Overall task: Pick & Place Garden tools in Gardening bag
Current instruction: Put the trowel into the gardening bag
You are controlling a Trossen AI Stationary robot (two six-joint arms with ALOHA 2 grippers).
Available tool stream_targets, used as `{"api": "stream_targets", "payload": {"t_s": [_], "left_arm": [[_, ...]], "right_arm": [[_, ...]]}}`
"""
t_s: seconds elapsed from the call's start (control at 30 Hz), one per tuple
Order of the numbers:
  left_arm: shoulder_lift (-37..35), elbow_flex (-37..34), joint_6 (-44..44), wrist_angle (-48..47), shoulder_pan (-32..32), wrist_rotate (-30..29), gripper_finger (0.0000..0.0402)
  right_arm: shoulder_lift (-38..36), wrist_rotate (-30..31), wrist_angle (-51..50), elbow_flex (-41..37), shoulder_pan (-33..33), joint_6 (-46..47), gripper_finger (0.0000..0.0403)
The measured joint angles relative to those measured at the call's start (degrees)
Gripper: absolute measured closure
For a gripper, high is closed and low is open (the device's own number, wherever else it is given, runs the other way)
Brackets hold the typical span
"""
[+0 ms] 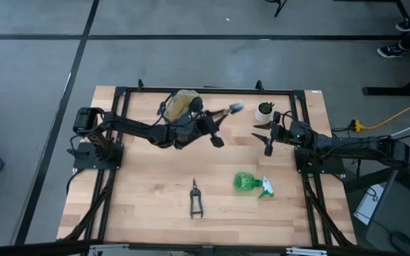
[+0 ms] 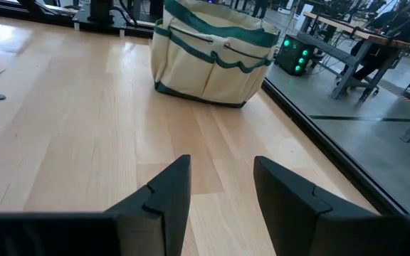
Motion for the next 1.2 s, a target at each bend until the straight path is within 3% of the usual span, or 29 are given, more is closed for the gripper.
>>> {"api": "stream_targets", "payload": {"t_s": [0.1,0.2,0.27,0.43,0.53,0.7,1.2], "left_arm": [[0.0,0.0,5.0,1.11,0.1,-7.93,0.0336],[0.0,0.0,7.15,0.96,1.72,-11.97,0.0336],[0.0,0.0,5.85,0.47,3.63,-11.12,0.0336],[0.0,0.0,-2.68,-4.01,8.99,-1.64,0.0336],[0.0,0.0,-8.07,-9.45,11.78,-0.19,0.0336],[0.0,0.0,-13.74,-16.94,14.39,0.16,0.0336],[0.0,0.0,-14.38,-25.03,15.17,-4.14,0.0336]], "right_arm": [[0.0,0.0,0.0,0.0,0.01,0.0,0.0245],[0.0,0.0,-0.01,-0.01,0.02,0.0,0.0245],[0.0,0.02,-0.01,-0.02,0.0,0.0,0.0245],[0.0,0.01,-0.01,0.0,0.0,0.0,0.0245],[-0.01,0.01,-0.01,0.0,0.0,0.0,0.0245],[0.0,0.0,-0.01,0.0,0.02,0.0,0.0245],[-0.01,0.01,-0.01,0.0,0.0,0.0,0.0245]]}}
